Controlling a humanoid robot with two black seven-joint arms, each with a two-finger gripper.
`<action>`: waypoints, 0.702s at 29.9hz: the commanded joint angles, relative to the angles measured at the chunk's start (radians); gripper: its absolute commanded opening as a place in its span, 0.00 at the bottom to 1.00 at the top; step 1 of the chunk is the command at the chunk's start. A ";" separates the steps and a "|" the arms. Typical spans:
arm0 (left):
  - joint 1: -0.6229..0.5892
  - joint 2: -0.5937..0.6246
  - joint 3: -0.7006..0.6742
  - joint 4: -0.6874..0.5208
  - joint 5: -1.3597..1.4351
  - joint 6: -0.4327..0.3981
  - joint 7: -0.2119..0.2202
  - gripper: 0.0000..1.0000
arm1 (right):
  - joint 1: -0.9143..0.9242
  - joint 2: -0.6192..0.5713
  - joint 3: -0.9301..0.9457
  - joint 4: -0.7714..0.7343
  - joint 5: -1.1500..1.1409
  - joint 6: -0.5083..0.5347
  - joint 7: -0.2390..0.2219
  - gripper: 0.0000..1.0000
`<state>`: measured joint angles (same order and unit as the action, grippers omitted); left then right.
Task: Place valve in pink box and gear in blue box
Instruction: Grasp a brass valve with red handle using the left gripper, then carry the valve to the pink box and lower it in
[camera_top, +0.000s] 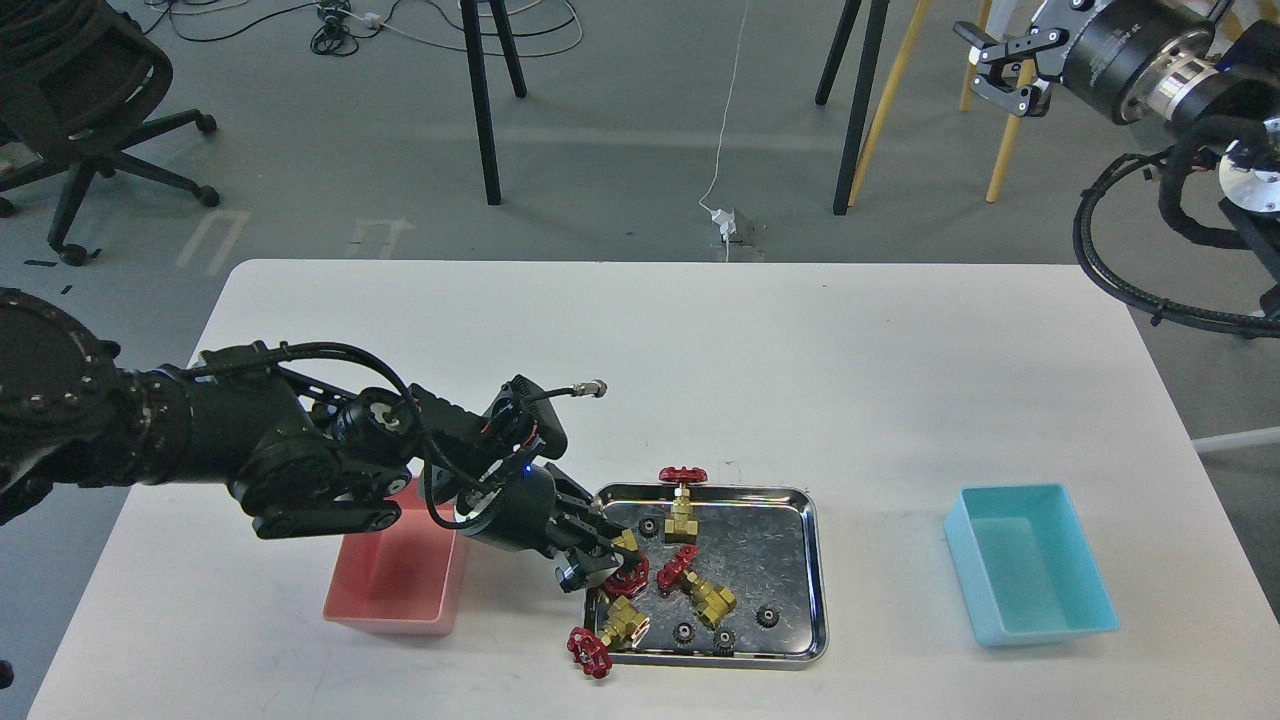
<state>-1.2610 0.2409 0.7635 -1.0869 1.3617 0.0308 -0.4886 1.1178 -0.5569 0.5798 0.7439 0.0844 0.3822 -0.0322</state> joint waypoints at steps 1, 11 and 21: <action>-0.004 0.021 -0.021 -0.016 0.022 0.011 0.000 0.12 | 0.000 0.000 0.000 0.000 0.000 0.000 0.000 1.00; -0.070 0.121 -0.102 -0.054 0.022 0.011 0.000 0.12 | 0.002 0.000 0.006 0.000 0.000 -0.002 0.002 1.00; -0.169 0.570 -0.130 -0.385 0.160 0.011 0.000 0.12 | 0.008 0.002 0.060 -0.001 0.000 -0.005 0.000 1.00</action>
<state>-1.4176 0.6634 0.6374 -1.3814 1.4353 0.0416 -0.4886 1.1274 -0.5552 0.6369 0.7424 0.0844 0.3770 -0.0318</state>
